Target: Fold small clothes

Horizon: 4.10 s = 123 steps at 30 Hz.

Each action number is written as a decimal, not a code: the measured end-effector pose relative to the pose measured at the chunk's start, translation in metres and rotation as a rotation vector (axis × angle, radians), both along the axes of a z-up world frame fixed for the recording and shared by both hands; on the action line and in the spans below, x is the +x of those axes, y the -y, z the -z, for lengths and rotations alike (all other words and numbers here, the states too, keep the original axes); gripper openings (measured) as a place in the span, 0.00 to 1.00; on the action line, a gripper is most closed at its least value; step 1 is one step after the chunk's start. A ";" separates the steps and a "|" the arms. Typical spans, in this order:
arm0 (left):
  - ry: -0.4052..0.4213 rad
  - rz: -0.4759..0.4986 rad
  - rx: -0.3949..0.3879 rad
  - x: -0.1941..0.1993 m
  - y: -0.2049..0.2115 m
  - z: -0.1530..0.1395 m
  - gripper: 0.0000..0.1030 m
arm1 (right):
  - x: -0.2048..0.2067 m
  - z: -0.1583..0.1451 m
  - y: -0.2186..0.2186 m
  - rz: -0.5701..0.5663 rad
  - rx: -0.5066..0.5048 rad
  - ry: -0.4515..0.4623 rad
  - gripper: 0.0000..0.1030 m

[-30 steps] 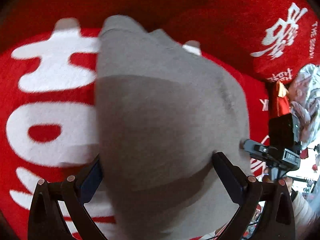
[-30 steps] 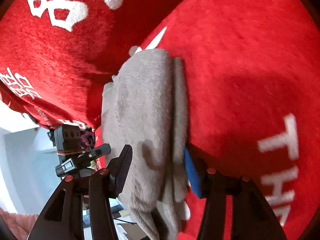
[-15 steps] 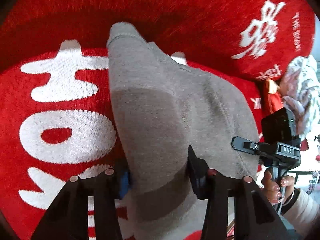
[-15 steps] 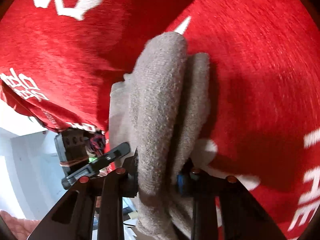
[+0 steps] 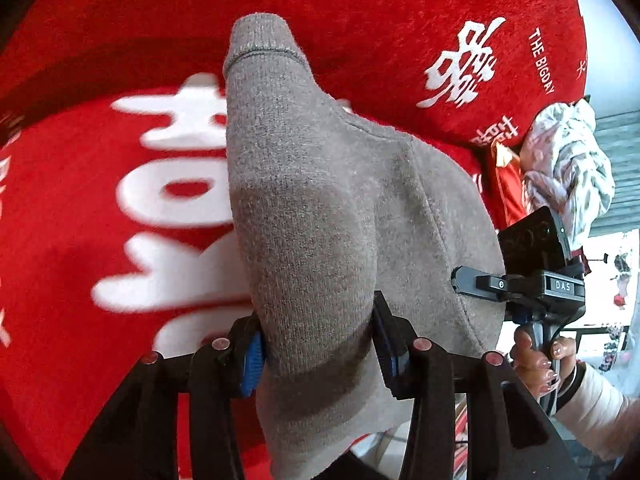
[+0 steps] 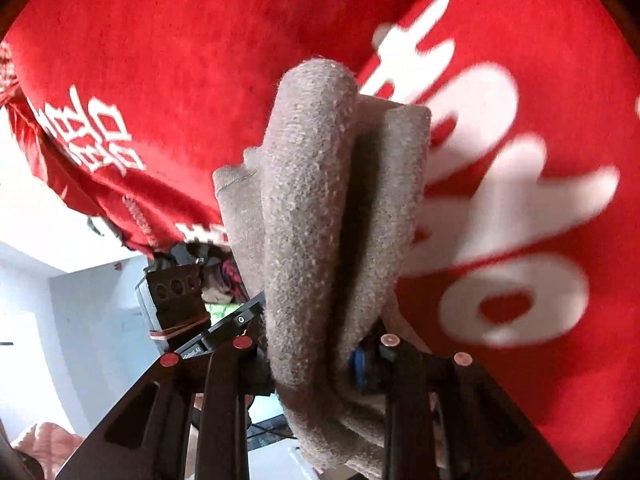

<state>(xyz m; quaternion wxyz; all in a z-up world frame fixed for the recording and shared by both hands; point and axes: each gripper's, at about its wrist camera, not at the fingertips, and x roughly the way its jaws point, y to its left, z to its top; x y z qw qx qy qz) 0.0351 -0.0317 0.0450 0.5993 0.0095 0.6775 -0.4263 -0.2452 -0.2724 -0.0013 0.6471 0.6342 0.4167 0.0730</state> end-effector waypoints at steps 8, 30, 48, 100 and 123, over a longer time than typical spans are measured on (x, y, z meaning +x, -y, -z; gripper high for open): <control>0.018 -0.068 0.075 0.011 -0.093 0.017 0.47 | 0.027 0.025 -0.090 -0.067 0.012 0.000 0.28; 0.158 -0.078 0.118 -0.027 -0.135 0.006 0.57 | 0.028 -0.043 -0.144 -0.160 -0.660 -0.257 0.08; 0.149 -0.088 0.296 -0.052 -0.140 0.042 0.57 | 0.015 0.002 -0.176 -0.268 -0.739 -0.422 0.00; 0.161 -0.041 0.418 -0.071 -0.171 0.019 0.69 | -0.020 -0.024 -0.182 -0.241 -0.611 -0.507 0.09; 0.291 -0.097 0.381 -0.064 -0.147 -0.084 0.99 | 0.019 -0.127 -0.195 -0.197 -0.746 -0.433 0.85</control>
